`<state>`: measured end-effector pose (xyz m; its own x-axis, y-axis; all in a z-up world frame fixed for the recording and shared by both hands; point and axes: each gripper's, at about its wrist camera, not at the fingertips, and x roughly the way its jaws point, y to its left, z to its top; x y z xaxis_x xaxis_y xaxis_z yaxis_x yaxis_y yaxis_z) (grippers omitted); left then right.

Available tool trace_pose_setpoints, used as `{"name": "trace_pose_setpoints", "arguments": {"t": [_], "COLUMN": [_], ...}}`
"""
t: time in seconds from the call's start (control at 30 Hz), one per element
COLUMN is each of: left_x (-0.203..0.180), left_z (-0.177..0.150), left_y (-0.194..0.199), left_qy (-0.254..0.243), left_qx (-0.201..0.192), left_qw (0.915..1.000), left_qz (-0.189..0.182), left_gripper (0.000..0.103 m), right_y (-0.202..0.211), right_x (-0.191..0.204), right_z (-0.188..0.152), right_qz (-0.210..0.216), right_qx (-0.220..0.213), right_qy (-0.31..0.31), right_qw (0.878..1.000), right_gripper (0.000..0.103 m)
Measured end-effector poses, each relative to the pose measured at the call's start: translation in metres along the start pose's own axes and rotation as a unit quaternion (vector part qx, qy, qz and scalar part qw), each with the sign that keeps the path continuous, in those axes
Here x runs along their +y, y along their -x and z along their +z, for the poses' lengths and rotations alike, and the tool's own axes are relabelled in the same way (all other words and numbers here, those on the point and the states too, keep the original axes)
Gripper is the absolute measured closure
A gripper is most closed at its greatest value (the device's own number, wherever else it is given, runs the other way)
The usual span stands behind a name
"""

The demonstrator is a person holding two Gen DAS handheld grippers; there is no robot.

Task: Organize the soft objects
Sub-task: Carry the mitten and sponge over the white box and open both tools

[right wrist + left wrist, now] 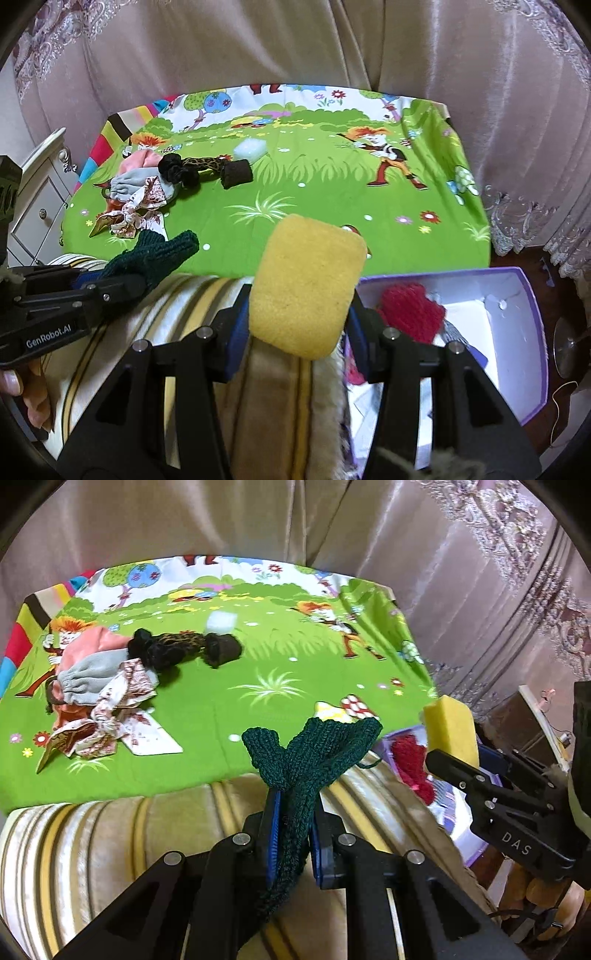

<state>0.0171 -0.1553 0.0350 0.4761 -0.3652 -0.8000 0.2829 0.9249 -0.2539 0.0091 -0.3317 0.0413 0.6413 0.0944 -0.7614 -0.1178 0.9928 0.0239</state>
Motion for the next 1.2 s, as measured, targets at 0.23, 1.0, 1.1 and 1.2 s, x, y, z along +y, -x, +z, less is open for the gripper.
{"name": "trace_pose_setpoints", "arguments": {"t": [0.23, 1.0, 1.1, 1.2], "left_x": [-0.031, -0.157, -0.166, -0.173], "left_z": [-0.004, -0.016, -0.017, -0.018], "left_y": [0.004, -0.022, -0.026, -0.030], "left_qy": [-0.020, -0.100, -0.106, -0.110], "left_qx": [-0.003, 0.045, 0.053, 0.059], "left_qw": [0.9995, 0.9847, 0.9823, 0.9794], "left_qz": [-0.023, -0.136, -0.145, -0.159], "left_gripper": [0.088, 0.088, 0.086, 0.073], "right_y": [0.029, 0.079, 0.083, 0.089], "right_x": [-0.034, -0.128, -0.134, -0.140], "right_z": [-0.021, -0.048, -0.048, -0.048], "right_qz": [-0.024, -0.109, -0.115, -0.128], "right_qx": [-0.010, -0.045, -0.046, -0.052], "right_qy": [-0.021, -0.075, -0.080, -0.086], "right_qw": [0.999, 0.990, 0.989, 0.987], "right_gripper": [0.051, 0.048, 0.041, 0.027]}}
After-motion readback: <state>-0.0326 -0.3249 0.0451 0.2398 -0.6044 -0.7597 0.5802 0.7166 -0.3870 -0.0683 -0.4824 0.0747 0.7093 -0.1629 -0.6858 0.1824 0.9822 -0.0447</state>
